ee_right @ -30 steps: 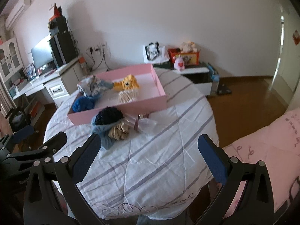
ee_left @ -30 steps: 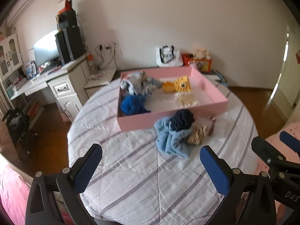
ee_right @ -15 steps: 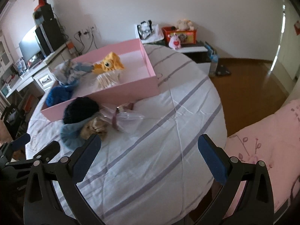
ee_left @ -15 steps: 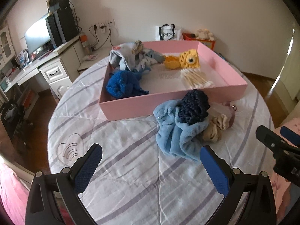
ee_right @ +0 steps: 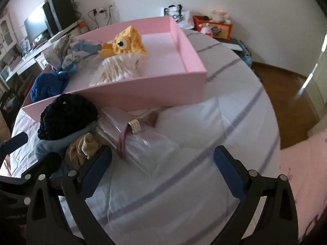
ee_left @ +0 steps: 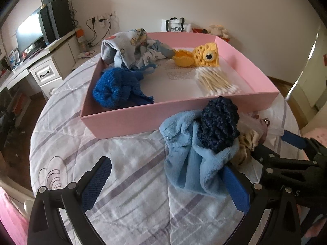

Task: Organize soft objects
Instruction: 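Grasp the clear plastic bag with the right gripper while the left gripper grasps the light blue fleece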

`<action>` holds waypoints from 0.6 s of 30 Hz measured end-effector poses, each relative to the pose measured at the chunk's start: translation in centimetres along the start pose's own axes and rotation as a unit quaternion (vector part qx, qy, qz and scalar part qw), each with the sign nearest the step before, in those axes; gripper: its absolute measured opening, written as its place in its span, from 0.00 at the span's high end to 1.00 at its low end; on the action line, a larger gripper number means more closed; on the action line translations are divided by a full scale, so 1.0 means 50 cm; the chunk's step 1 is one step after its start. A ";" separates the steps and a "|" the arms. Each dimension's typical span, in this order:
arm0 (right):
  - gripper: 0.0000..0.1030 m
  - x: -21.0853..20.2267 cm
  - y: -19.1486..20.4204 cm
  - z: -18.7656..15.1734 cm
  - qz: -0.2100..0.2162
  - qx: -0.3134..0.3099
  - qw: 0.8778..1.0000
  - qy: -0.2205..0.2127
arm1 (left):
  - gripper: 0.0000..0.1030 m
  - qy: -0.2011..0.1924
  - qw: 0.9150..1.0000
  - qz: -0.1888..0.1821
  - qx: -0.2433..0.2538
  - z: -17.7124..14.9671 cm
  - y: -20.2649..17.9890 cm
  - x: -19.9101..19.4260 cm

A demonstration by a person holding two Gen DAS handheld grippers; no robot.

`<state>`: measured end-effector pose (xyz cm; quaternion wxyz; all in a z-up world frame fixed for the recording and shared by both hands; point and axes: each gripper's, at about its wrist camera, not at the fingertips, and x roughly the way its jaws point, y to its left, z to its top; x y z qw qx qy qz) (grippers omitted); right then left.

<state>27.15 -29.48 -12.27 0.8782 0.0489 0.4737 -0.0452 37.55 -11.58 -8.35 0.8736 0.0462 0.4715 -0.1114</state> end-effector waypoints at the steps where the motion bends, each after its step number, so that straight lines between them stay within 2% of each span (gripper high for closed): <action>1: 0.07 0.002 0.002 0.002 0.002 -0.004 1.000 0.000 | 0.00 0.002 1.000 -0.003 -0.001 0.002 0.003 0.007; 4: 0.13 0.003 0.006 0.005 0.016 -0.008 1.000 -0.003 | 0.00 0.006 1.000 -0.015 -0.007 0.009 0.008 0.018; 7: 0.32 0.000 0.010 0.004 0.026 -0.015 1.000 -0.007 | 0.03 0.009 1.000 -0.025 -0.009 0.013 0.007 0.030; 8: 0.43 -0.001 0.009 0.003 0.014 -0.014 1.000 -0.008 | 0.06 0.009 0.999 -0.029 -0.009 0.014 0.007 0.031; 9: 0.52 0.001 0.006 0.003 0.003 -0.012 1.000 -0.008 | 0.18 0.008 0.999 -0.037 -0.008 0.014 0.006 0.032; 10: 0.52 -0.001 0.001 0.003 0.005 -0.008 1.000 -0.009 | 0.30 0.010 0.999 -0.045 -0.005 0.014 0.003 0.034; 11: 0.53 -0.003 -0.010 0.002 0.018 0.001 1.000 -0.010 | 0.34 0.010 0.999 -0.049 -0.001 0.014 0.000 0.034; 13: 0.53 -0.005 -0.024 0.004 0.029 0.014 0.999 -0.011 | 0.57 0.007 0.998 -0.057 0.006 0.014 -0.005 0.031; 15: 0.54 -0.007 -0.031 0.003 0.030 0.020 0.999 -0.012 | 0.69 0.009 0.997 -0.073 0.008 0.014 -0.010 0.029; 17: 0.55 -0.009 -0.034 0.001 0.031 0.022 0.999 -0.013 | 0.82 0.003 0.998 -0.056 0.016 0.012 -0.015 0.023; 18: 0.55 -0.010 -0.035 0.000 0.032 0.023 0.999 -0.013 | 0.84 0.002 0.999 -0.047 0.017 0.012 -0.015 0.020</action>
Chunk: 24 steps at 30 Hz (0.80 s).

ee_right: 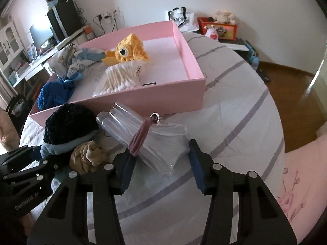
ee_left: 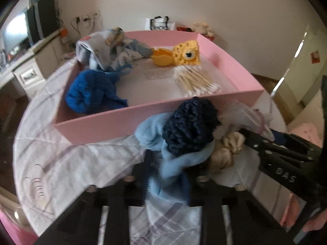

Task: Organize soft objects
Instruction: 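Grasp the clear plastic bag with the right gripper while the left gripper grasps the light blue fleece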

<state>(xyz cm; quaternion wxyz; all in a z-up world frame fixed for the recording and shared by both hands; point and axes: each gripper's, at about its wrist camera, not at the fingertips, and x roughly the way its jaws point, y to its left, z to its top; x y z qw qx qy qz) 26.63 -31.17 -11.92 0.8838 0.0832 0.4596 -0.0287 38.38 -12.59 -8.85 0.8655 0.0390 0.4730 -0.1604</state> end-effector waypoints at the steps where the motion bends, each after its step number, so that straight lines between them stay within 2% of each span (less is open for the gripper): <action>1: 0.55 -0.002 0.000 -0.001 0.001 0.001 1.000 0.000 | 0.85 0.000 1.000 -0.003 -0.002 -0.001 0.002 -0.003; 10: 0.55 -0.024 -0.006 -0.010 0.011 0.010 1.000 -0.003 | 0.86 -0.022 1.000 0.018 -0.003 -0.012 -0.010 -0.057; 24: 0.55 -0.099 0.020 -0.030 0.017 0.004 0.999 -0.032 | 0.86 -0.051 0.998 0.033 -0.012 -0.046 -0.007 -0.164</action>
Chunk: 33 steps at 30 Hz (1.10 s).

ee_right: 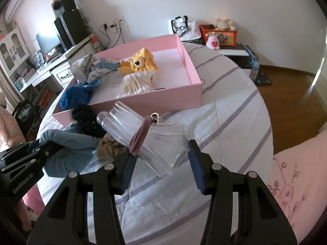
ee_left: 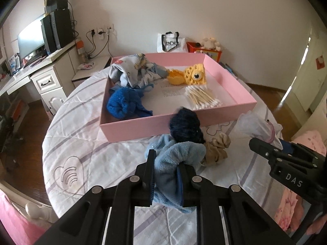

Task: Organize soft objects
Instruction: 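Grasp the clear plastic bag with the right gripper while the left gripper grasps the light blue fleece, then lift the plastic bag and blue fleece toward the pink tray with both grippers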

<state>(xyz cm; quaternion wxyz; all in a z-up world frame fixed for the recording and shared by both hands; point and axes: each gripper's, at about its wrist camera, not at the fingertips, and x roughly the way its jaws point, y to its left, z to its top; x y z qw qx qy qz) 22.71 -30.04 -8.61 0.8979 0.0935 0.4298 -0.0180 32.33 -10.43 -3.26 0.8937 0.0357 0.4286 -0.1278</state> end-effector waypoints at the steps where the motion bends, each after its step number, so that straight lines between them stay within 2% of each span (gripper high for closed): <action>1: 0.55 -0.006 0.003 -0.001 0.001 -0.001 1.000 -0.002 | 0.86 -0.004 1.000 0.001 -0.001 -0.003 0.001 -0.012; 21: 0.55 -0.145 0.075 -0.040 0.004 -0.029 0.998 -0.054 | 0.86 -0.060 0.998 0.005 -0.028 -0.062 0.038 -0.193; 33: 0.55 -0.256 0.126 -0.075 0.006 -0.051 0.993 -0.107 | 0.86 -0.114 0.993 0.015 -0.038 -0.127 0.042 -0.344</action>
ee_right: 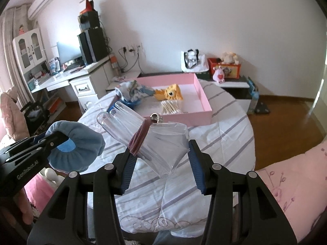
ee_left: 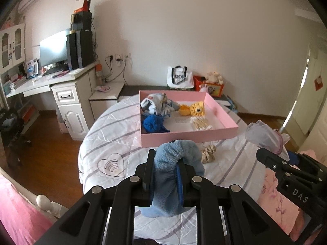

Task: Organize soft objects
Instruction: 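Lift the plastic bag and blue fleece toward the pink tray with both grippers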

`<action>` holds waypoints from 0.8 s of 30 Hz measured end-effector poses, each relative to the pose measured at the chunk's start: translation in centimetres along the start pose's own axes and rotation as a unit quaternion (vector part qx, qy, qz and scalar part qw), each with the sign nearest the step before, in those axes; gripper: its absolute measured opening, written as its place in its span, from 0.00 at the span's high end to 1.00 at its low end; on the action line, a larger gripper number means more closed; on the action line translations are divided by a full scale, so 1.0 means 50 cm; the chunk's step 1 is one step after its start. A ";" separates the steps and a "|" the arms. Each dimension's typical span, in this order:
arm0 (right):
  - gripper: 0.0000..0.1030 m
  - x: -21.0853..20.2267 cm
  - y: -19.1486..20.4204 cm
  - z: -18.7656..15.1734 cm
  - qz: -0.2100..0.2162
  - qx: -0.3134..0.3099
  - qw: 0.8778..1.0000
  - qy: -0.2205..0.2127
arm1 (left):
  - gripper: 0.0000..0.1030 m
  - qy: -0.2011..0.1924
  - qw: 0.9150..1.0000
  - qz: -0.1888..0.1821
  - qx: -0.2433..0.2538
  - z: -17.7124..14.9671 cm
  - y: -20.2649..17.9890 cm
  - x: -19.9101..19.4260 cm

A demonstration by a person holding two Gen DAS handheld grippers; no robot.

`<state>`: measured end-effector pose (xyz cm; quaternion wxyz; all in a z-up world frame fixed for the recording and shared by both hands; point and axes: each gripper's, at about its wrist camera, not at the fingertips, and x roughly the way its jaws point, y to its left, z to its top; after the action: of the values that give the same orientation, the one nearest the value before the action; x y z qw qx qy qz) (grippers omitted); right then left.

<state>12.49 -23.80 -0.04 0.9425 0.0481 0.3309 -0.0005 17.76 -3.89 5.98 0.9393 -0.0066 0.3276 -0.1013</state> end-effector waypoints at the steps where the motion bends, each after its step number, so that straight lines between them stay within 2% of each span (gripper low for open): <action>1: 0.55 -0.011 0.003 -0.001 0.001 -0.002 1.000 -0.005 | 0.86 -0.004 1.000 0.001 0.000 -0.003 0.000 -0.011; 12: 0.55 -0.111 0.020 -0.007 0.005 -0.012 0.998 -0.058 | 0.86 -0.058 0.998 0.013 0.003 -0.030 -0.016 -0.153; 24: 0.55 -0.180 0.023 -0.014 0.000 -0.014 0.995 -0.098 | 0.86 -0.105 0.994 0.021 0.008 -0.063 -0.036 -0.250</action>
<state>5.04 -22.86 5.14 0.9710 0.0345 0.2366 -0.0006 5.91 -3.07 11.30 0.9704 -0.0031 0.2267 -0.0828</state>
